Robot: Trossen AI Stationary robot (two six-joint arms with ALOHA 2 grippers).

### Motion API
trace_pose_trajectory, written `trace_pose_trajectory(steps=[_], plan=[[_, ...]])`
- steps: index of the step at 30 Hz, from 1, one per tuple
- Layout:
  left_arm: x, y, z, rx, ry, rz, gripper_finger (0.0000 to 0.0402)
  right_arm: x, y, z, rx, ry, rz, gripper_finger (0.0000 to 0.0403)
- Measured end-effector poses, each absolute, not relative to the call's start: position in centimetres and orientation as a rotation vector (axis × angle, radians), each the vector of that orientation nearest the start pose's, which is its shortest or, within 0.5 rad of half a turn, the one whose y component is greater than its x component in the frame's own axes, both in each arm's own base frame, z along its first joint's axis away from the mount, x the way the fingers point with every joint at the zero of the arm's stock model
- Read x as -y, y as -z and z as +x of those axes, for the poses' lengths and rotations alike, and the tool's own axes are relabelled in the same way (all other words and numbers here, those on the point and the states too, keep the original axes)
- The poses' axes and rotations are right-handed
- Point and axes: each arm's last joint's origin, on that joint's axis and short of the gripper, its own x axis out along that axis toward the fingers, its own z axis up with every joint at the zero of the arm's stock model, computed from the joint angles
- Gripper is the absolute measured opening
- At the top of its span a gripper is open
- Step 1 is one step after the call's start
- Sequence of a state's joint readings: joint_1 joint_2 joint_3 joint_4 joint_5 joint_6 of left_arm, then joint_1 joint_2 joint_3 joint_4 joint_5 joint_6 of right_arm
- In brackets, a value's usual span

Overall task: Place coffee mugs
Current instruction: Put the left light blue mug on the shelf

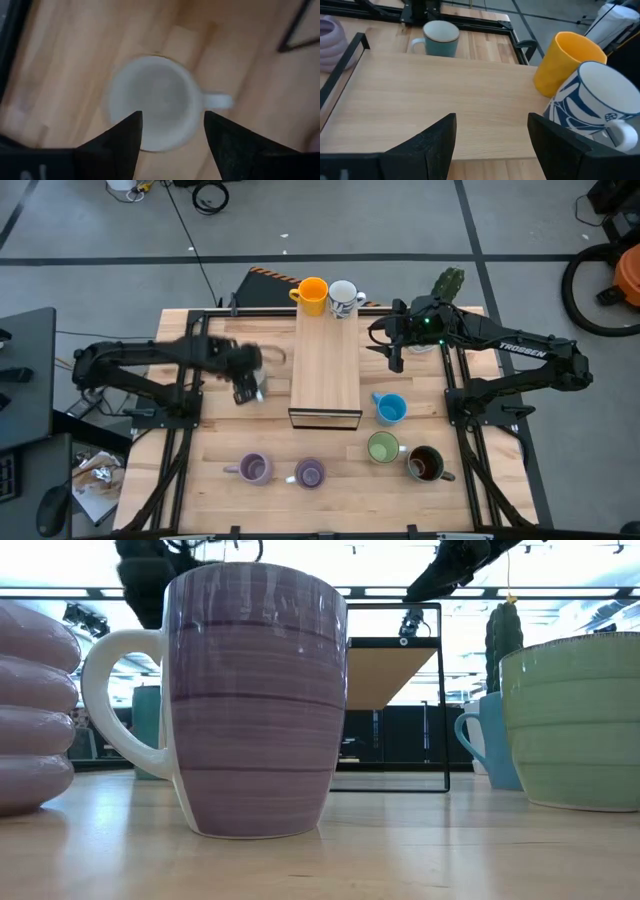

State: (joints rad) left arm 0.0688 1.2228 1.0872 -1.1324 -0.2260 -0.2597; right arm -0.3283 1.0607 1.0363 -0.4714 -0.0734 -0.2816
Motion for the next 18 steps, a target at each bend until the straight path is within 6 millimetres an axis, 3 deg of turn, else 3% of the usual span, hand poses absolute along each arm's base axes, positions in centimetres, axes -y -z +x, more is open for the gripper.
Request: trace_pose_trajectory(steps=[3,6,12,18], plan=[[0.9,-28.1,20.9,-1.181,-0.451,-0.104,0.0202,7.0,-34.2,21.1,-0.515,0.187,-0.143,0.0251],[3.2,-27.7,20.8,-1.112,-0.504,-0.191,0.0193,6.9,-34.2,21.1,-0.514,0.19,-0.126,0.0251],[6.6,-26.9,20.0,-0.999,-0.6,-0.331,0.0181,6.2,-34.2,21.4,-0.513,0.182,-0.124,0.0251],[9.1,-25.3,20.4,-0.945,-0.682,-0.392,0.0167,5.5,-34.2,21.6,-0.517,0.198,-0.143,0.0251]])
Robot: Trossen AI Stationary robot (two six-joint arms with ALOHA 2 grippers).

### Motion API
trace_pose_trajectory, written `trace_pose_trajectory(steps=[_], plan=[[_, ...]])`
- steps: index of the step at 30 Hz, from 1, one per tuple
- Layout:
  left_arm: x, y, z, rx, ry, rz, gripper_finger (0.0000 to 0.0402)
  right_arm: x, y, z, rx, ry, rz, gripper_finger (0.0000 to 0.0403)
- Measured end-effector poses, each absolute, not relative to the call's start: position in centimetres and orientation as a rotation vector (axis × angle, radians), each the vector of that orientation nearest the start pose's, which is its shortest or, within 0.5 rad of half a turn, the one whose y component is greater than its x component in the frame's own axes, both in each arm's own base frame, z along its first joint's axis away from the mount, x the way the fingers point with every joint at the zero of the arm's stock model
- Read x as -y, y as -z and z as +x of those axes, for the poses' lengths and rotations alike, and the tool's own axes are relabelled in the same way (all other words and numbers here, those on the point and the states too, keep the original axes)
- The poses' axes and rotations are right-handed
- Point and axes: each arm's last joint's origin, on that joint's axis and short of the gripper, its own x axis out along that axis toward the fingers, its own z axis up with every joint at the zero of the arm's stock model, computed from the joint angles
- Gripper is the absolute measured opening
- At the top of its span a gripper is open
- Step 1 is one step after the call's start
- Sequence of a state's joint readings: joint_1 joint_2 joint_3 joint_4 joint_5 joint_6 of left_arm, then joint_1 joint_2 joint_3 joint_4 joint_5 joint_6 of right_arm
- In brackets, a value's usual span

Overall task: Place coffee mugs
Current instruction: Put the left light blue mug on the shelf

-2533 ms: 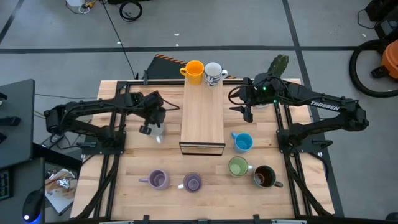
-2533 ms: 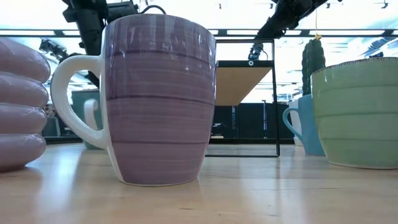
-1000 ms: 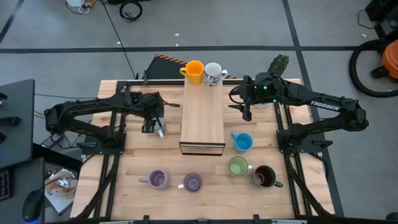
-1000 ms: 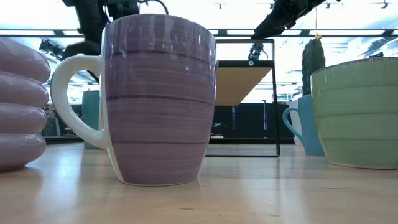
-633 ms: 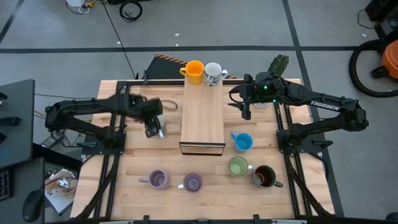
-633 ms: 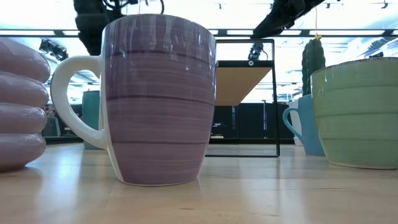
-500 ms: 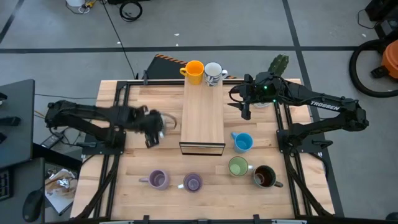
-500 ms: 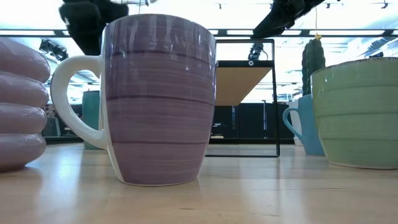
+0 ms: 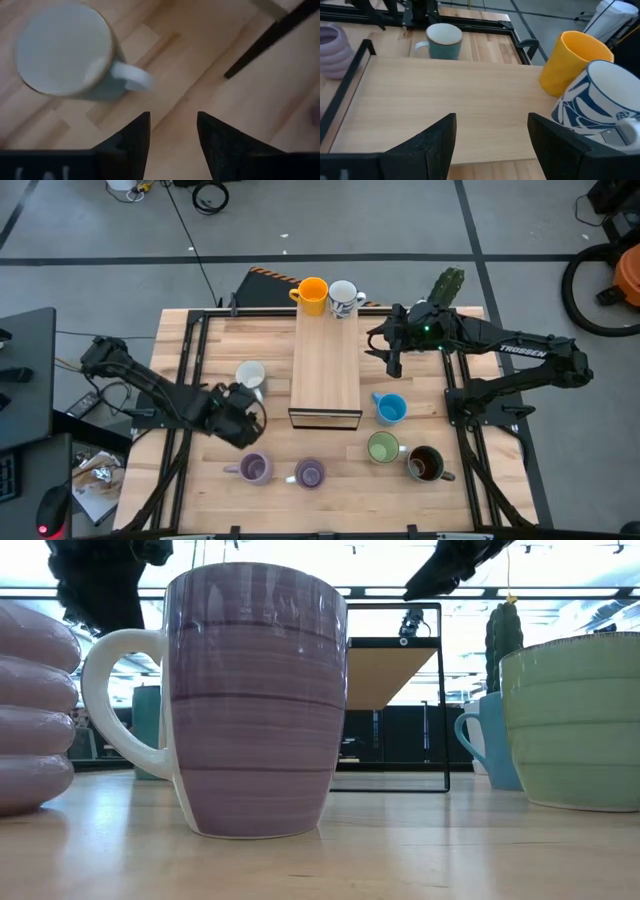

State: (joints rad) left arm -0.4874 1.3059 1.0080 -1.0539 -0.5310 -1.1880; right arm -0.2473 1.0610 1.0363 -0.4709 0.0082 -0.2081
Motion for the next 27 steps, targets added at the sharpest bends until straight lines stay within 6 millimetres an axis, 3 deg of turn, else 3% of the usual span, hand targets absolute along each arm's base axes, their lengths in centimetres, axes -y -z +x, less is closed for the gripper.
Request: trace_pose_trajectory(steps=[10,17,27], plan=[[10.7,-21.3,22.2,-0.968,-0.887,-0.461,0.0157,4.5,-34.2,21.8,-0.508,0.156,-0.152,0.0251],[10.3,-20.1,23.1,-0.84,-1.044,-0.529,0.0157,3.9,-34.3,22.0,-0.498,0.124,-0.178,0.0251],[9.6,-19.3,23.9,-0.813,-1.083,-0.497,0.0184,3.3,-34.4,22.2,-0.481,0.095,-0.201,0.0251]])
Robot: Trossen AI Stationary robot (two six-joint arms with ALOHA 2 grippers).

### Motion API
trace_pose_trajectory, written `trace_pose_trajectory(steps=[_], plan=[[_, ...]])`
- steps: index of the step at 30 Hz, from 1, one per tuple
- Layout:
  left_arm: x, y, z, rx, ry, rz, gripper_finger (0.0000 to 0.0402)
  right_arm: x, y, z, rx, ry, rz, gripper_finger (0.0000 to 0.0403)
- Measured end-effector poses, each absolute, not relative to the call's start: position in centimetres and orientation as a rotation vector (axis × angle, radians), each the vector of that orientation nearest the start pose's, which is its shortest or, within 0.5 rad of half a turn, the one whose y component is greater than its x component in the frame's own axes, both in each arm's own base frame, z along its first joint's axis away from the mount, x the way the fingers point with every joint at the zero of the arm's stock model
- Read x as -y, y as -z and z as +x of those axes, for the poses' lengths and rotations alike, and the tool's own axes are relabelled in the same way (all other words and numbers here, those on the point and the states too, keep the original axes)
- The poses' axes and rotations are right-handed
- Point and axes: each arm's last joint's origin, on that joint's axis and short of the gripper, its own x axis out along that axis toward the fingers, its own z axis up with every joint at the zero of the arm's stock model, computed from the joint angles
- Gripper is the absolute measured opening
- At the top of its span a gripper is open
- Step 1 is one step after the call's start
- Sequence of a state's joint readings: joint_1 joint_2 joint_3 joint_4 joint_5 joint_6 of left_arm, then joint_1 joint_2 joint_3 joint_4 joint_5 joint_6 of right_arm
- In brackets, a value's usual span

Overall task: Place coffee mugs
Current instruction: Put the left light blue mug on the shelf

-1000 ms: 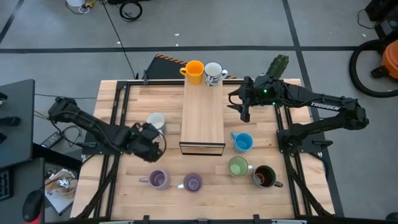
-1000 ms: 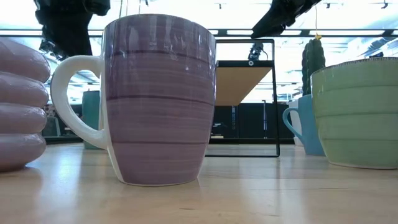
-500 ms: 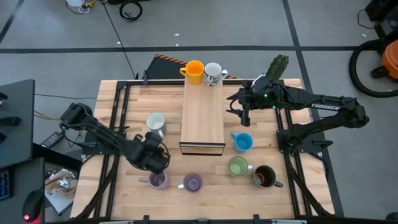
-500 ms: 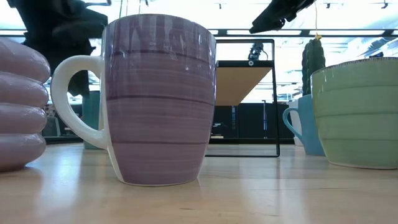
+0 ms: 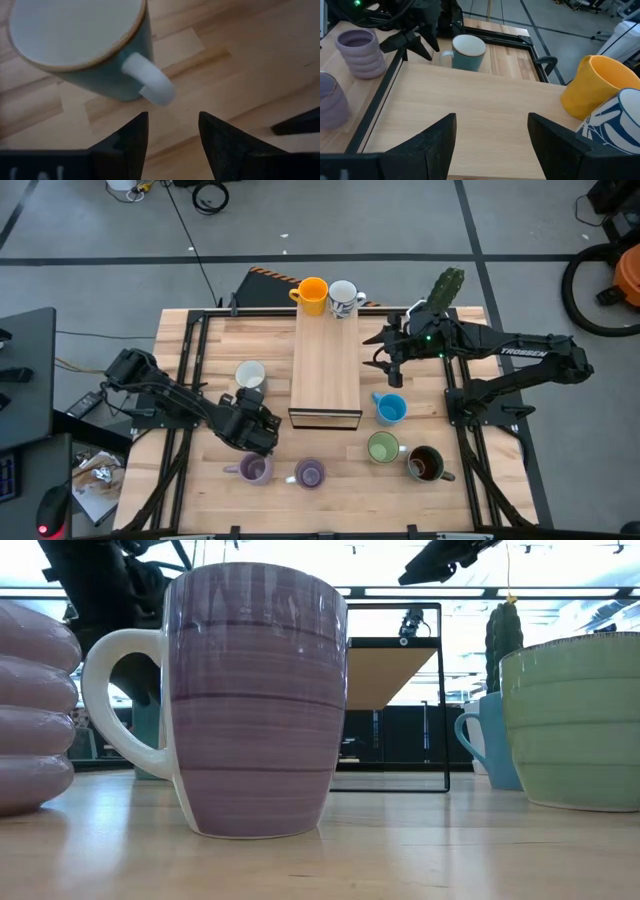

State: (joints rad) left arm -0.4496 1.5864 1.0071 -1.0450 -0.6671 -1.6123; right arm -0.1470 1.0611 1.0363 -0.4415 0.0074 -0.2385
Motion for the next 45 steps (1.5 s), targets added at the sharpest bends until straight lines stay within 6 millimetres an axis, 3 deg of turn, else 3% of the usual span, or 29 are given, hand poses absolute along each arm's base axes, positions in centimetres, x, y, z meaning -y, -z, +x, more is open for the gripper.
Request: trace_pose_trajectory(steps=[12,24,45], plan=[[8.1,-17.3,25.5,-0.837,-1.151,-0.432,0.0196,3.2,-34.4,22.2,-0.481,0.092,-0.202,0.0251],[7.8,-17.3,25.8,-0.814,-1.149,-0.426,0.0188,3.1,-34.4,22.2,-0.48,0.077,-0.201,0.0251],[6.9,-17.2,26.0,-0.913,-1.137,-0.421,0.0059,2.1,-34.4,22.3,-0.483,0.044,-0.203,0.0251]])
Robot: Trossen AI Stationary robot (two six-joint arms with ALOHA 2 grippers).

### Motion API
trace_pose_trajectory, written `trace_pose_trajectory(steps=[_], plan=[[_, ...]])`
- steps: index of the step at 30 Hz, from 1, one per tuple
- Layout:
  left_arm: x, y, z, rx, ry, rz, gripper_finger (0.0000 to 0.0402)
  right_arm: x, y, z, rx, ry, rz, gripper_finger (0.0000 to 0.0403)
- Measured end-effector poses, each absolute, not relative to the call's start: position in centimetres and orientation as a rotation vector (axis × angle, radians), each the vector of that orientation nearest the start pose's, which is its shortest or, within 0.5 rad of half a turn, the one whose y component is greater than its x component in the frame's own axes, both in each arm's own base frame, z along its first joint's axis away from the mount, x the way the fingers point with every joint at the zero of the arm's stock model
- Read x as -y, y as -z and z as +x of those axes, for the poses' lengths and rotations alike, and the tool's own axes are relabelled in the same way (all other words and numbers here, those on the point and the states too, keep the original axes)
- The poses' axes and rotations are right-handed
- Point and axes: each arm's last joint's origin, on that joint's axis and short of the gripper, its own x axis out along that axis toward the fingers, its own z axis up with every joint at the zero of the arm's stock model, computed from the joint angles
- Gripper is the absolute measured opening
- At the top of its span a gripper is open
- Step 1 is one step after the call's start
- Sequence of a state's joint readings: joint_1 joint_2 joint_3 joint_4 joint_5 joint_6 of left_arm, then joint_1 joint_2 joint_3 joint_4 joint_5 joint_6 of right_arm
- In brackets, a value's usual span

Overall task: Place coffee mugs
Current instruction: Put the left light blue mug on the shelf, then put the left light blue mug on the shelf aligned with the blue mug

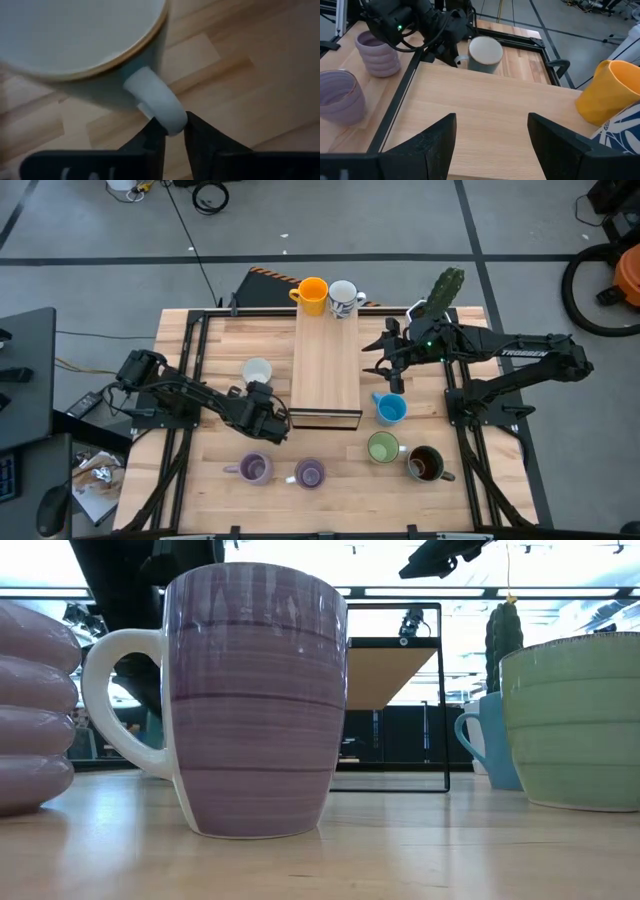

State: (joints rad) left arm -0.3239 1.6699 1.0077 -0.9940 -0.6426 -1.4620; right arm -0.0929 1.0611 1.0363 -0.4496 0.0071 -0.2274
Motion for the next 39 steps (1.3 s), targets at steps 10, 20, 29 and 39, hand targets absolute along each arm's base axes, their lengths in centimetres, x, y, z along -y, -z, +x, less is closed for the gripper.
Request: trace_pose_trajectory(steps=[10,20,29,39], plan=[[7.4,-17.2,25.0,-1.058,-1.124,-0.393,0.0051,2.2,-34.3,22.2,-0.492,0.064,-0.199,0.0251],[8.3,-17.2,24.7,-1.026,-1.114,-0.375,0.0013,2.2,-34.3,22.2,-0.495,0.064,-0.199,0.0251],[10.2,-19.6,25.2,-1.057,-0.969,-0.356,0.0015,2.1,-34.2,22.2,-0.508,0.063,-0.195,0.0249],[8.6,-25.9,23.5,-1.254,-0.978,-0.232,0.0031,2.2,-34.2,22.2,-0.501,0.063,-0.197,0.0244]])
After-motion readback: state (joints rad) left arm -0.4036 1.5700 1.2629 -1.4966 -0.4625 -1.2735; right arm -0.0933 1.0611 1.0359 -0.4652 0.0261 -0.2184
